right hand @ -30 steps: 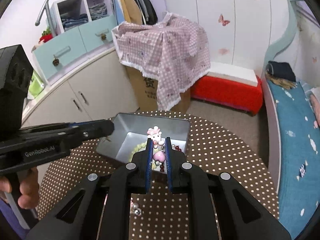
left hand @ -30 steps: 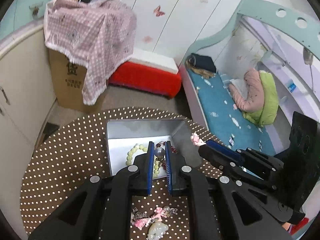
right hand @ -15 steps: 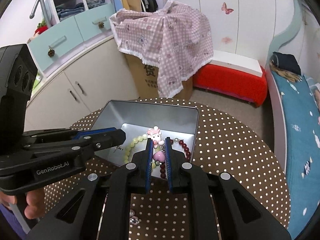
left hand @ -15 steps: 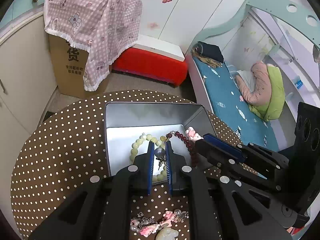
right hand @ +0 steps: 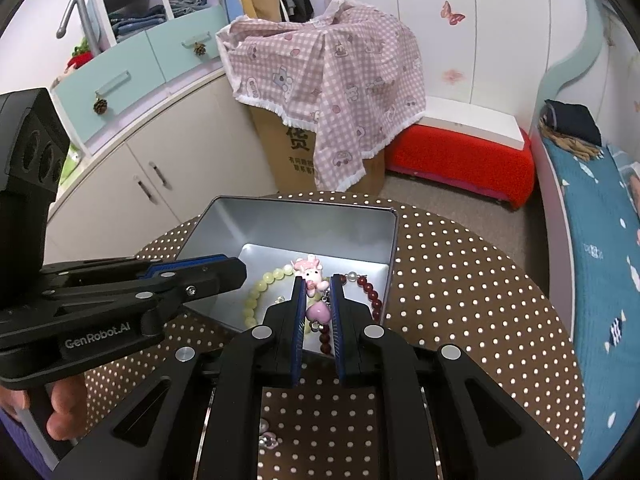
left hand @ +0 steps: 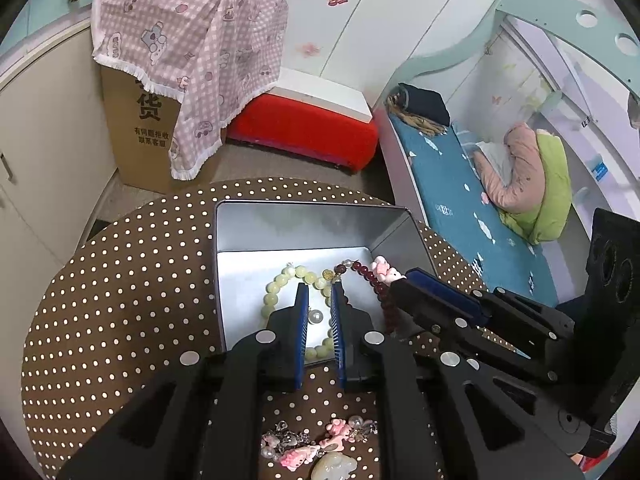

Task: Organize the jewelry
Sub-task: 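Lower the pearl earring and pink charm into the grey box and release, then withdraw both tools from the box toward the white jade pendant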

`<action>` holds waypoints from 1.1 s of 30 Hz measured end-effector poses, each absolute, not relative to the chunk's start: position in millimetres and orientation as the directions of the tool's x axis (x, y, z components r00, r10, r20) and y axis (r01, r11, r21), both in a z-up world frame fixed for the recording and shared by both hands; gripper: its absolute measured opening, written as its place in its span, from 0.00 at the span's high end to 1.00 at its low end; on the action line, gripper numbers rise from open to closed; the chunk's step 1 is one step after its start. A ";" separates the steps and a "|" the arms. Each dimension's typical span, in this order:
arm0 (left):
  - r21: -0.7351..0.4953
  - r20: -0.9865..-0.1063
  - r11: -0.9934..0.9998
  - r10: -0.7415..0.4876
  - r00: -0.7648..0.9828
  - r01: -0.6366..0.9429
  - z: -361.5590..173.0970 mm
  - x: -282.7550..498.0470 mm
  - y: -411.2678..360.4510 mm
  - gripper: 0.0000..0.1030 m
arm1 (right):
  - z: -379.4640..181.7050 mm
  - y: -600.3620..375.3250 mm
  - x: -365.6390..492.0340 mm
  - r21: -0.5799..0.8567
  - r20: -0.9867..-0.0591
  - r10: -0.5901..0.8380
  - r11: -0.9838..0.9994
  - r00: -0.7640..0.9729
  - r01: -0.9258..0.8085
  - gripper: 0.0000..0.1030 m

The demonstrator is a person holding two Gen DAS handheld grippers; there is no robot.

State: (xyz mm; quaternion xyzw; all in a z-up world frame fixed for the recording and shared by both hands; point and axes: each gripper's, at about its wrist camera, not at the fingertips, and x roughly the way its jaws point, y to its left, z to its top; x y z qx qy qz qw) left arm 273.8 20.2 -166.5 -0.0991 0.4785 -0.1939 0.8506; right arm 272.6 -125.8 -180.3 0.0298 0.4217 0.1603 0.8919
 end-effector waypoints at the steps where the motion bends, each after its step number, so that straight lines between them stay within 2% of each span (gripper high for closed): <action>1: -0.355 -0.773 0.905 -0.425 0.471 0.234 -165.0 272.2 20.9 0.80 | -179.5 -127.1 271.2 0.187 -0.740 0.308 0.948 0.599 -0.257 0.87; 2: -0.355 -0.770 0.906 -0.423 0.477 0.231 -163.2 270.7 21.1 0.70 | -178.3 -129.3 270.0 0.189 -0.738 0.308 0.948 0.601 -0.254 0.86; 3: -0.355 -0.766 0.908 -0.419 0.488 0.223 -160.6 268.9 22.3 0.66 | -177.0 -130.4 269.1 0.191 -0.735 0.307 0.949 0.604 -0.249 0.86; 9: -0.365 -0.739 0.904 -0.427 0.522 0.223 -143.3 254.7 27.5 0.62 | -157.2 -131.4 252.9 0.184 -0.710 0.304 0.951 0.635 -0.250 0.86; 12: -0.364 -0.708 0.902 -0.429 0.561 0.230 -125.8 237.0 31.2 0.54 | -142.8 -135.5 241.2 0.185 -0.690 0.304 0.951 0.657 -0.246 0.85; 15: -0.353 -0.680 0.904 -0.425 0.597 0.242 -110.5 216.5 34.3 0.50 | -129.2 -141.5 225.0 0.184 -0.670 0.303 0.952 0.678 -0.244 0.77; 17: -0.352 -0.665 0.903 -0.428 0.613 0.248 -103.2 203.5 36.3 0.43 | -120.8 -145.1 212.5 0.184 -0.654 0.302 0.953 0.694 -0.242 0.60; 18: -0.352 -0.656 0.903 -0.425 0.624 0.246 -99.8 196.6 37.4 0.43 | -116.8 -147.1 203.9 0.180 -0.644 0.300 0.953 0.704 -0.242 0.57; 21: -0.331 -0.641 0.912 -0.407 0.650 0.245 -93.7 172.6 38.8 0.43 | -109.5 -149.5 185.4 0.173 -0.635 0.297 0.954 0.713 -0.244 0.56; 26: -0.313 -0.640 0.922 -0.382 0.667 0.228 -97.7 146.5 40.3 0.34 | -108.4 -158.1 155.8 0.154 -0.628 0.275 0.961 0.728 -0.230 0.49; 33: -0.297 -0.680 0.936 -0.345 0.646 0.187 -129.7 121.6 40.2 0.32 | -131.4 -170.9 122.9 0.137 -0.654 0.245 0.969 0.715 -0.207 0.43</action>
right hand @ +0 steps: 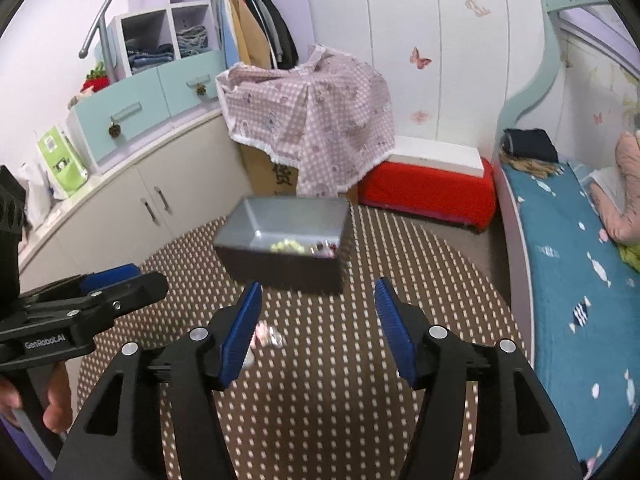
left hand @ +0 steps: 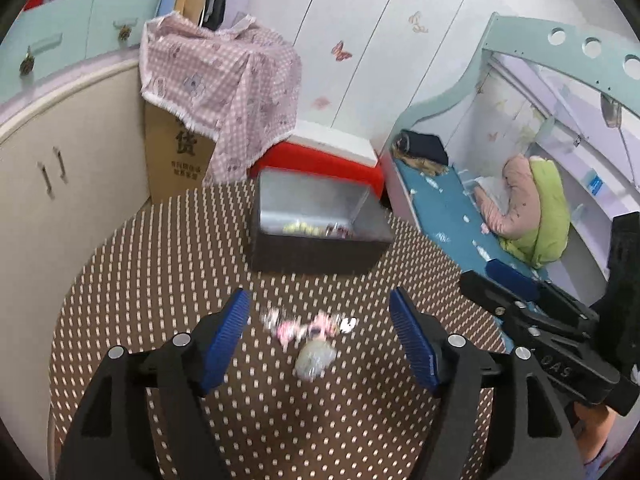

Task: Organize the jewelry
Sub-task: 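Withdraw both tools from the box toward the white jade pendant, then grasp the white jade pendant with the left gripper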

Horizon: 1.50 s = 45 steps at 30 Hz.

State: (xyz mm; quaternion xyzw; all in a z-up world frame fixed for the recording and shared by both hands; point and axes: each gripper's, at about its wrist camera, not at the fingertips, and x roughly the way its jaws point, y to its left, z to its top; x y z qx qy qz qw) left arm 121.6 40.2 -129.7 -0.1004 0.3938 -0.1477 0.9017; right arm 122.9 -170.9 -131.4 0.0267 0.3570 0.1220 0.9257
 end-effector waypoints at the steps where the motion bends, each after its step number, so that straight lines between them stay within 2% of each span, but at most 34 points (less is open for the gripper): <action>1: -0.277 -0.696 0.945 -0.322 0.642 0.173 -137.7 119.1 38.4 0.32 | -135.5 -170.8 120.5 0.134 -0.660 0.241 0.970 0.711 -0.205 0.43; 12: -0.224 -0.794 0.963 -0.270 0.544 0.151 -198.7 118.2 22.3 0.32 | -195.5 -187.5 108.1 0.171 -0.736 0.239 0.971 0.633 -0.168 0.42; 19: -0.207 -0.813 0.965 -0.262 0.520 0.162 -213.5 126.9 5.8 0.32 | -212.0 -188.4 113.0 0.182 -0.755 0.245 0.970 0.609 -0.164 0.42; 28: -0.106 -0.819 0.975 -0.196 0.540 0.193 -219.2 135.0 -11.5 0.34 | -219.2 -190.2 120.6 0.197 -0.757 0.254 0.967 0.601 -0.161 0.42; 32: -0.021 -0.817 0.980 -0.132 0.561 0.200 -219.8 136.6 -18.6 0.55 | -219.3 -188.6 125.4 0.198 -0.759 0.256 0.967 0.599 -0.163 0.42; 33: -0.013 -0.817 0.980 -0.126 0.563 0.201 -219.8 136.9 -18.1 0.57 | -219.6 -187.8 126.7 0.199 -0.760 0.258 0.966 0.597 -0.164 0.42; 35: -0.014 -0.813 0.979 -0.129 0.568 0.202 -218.8 136.9 -15.5 0.74 | -220.2 -185.5 128.5 0.200 -0.761 0.261 0.965 0.594 -0.168 0.42; 40: -0.031 -0.815 0.978 -0.144 0.562 0.205 -218.4 135.1 -4.8 0.74 | -223.2 -170.0 133.9 0.186 -0.769 0.266 0.963 0.581 -0.195 0.42; 45: -0.102 -0.812 0.978 -0.188 0.553 0.183 -216.8 132.7 16.6 0.74 | -229.9 -149.7 142.2 0.168 -0.787 0.272 0.958 0.554 -0.232 0.42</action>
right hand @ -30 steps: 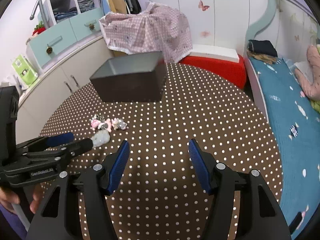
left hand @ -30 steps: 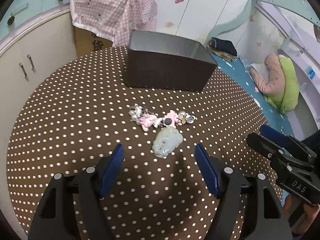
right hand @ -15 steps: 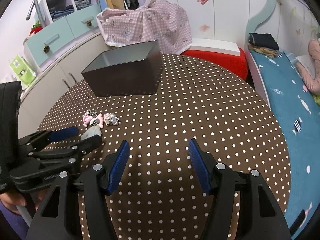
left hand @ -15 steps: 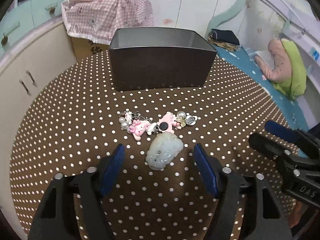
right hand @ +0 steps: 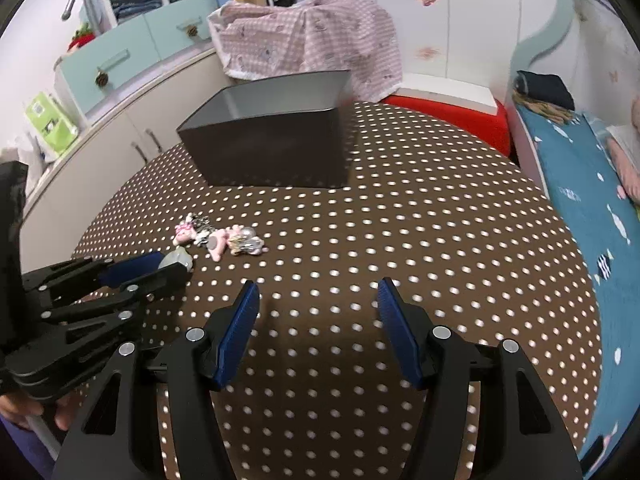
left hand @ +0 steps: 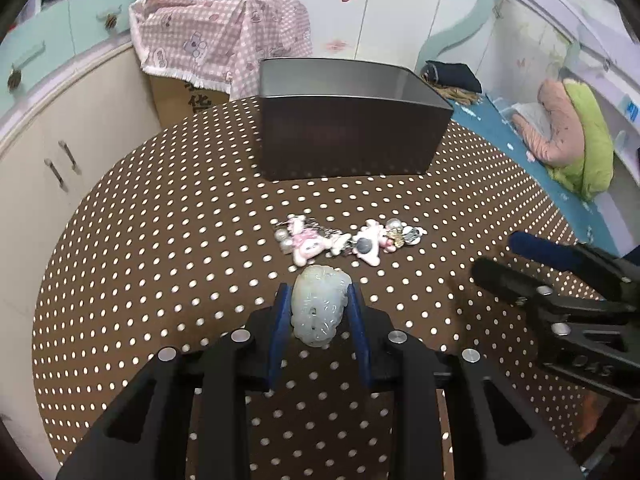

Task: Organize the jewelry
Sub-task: 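Grasp the white jade pendant with the left gripper, then carry the jade pendant into the box with the left gripper while the right gripper carries a small charm there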

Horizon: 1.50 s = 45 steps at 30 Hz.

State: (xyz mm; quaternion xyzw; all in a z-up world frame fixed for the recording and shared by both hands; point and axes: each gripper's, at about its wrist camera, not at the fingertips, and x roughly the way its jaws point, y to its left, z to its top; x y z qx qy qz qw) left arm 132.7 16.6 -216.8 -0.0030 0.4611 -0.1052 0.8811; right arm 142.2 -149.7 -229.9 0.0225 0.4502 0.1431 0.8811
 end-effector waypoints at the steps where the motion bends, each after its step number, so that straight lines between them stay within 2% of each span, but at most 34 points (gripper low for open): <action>1: -0.104 -0.811 0.979 -0.184 0.555 0.174 -216.9 131.3 20.0 0.74 | -231.9 -146.0 143.9 0.164 -0.793 0.272 0.957 0.545 -0.239 0.42; 12: -0.125 -0.789 0.984 -0.176 0.588 0.128 -206.4 128.5 50.7 0.74 | -236.7 -110.0 172.6 0.051 -0.817 0.212 0.953 0.536 -0.299 0.42; 16: -0.146 -0.785 0.981 -0.195 0.587 0.132 -206.3 129.1 54.2 0.74 | -235.6 -102.7 179.2 0.047 -0.811 0.236 0.938 0.535 -0.343 0.43; 21: -0.157 -0.786 0.978 -0.207 0.583 0.136 -207.8 132.7 54.3 0.74 | -232.1 -94.8 187.8 0.042 -0.813 0.260 0.918 0.521 -0.393 0.62; 22: -0.164 -0.786 0.977 -0.212 0.581 0.136 -208.1 133.3 55.0 0.74 | -231.3 -95.0 189.1 0.048 -0.813 0.269 0.915 0.516 -0.401 0.70; 26: -0.170 -0.785 0.976 -0.216 0.581 0.134 -208.1 135.2 55.9 0.74 | -229.8 -98.9 186.2 0.063 -0.815 0.284 0.910 0.505 -0.411 0.88; 33: -0.192 -0.778 0.971 -0.239 0.581 0.142 -202.2 135.1 55.8 0.74 | -215.7 -112.1 172.0 0.083 -0.790 0.305 0.913 0.532 -0.399 0.88; 45: -0.246 -0.724 0.947 -0.321 0.610 0.207 -164.3 130.6 46.0 0.74 | -154.0 -141.8 149.3 0.125 -0.712 0.350 0.916 0.609 -0.380 0.88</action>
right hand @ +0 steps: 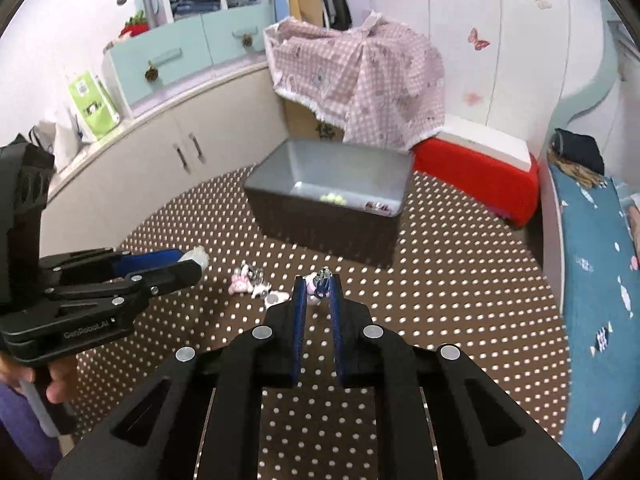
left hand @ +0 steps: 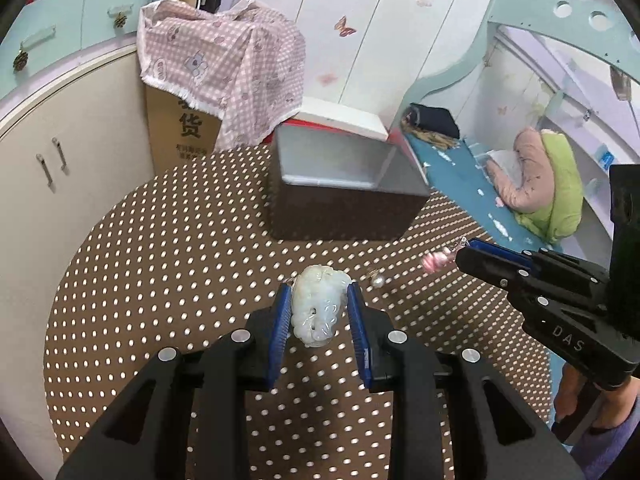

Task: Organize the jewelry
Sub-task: 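Carry the jade pendant into the box with the left gripper while the right gripper carries a small charm there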

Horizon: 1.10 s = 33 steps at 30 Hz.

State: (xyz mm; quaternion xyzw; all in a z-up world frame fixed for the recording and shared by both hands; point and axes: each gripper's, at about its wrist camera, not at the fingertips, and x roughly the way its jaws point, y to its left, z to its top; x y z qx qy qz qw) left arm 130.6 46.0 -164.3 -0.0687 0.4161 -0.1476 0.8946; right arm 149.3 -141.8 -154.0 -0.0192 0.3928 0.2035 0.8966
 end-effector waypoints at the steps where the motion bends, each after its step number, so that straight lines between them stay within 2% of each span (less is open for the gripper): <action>1: -0.239 -0.717 0.947 -0.321 0.618 0.215 -158.3 131.6 43.5 0.74 | -149.8 -143.7 148.9 0.126 -0.707 0.350 0.918 0.615 -0.377 0.88; 18: -0.246 -0.667 0.918 -0.393 0.632 0.311 -95.3 193.4 15.9 0.74 | -104.9 -158.1 197.4 0.163 -0.640 0.347 0.933 0.685 -0.320 0.88; 33: -0.276 -0.764 0.921 -0.383 0.519 0.275 -143.6 260.7 6.8 0.74 | -148.2 -148.3 263.0 0.234 -0.696 0.366 0.929 0.618 -0.287 0.88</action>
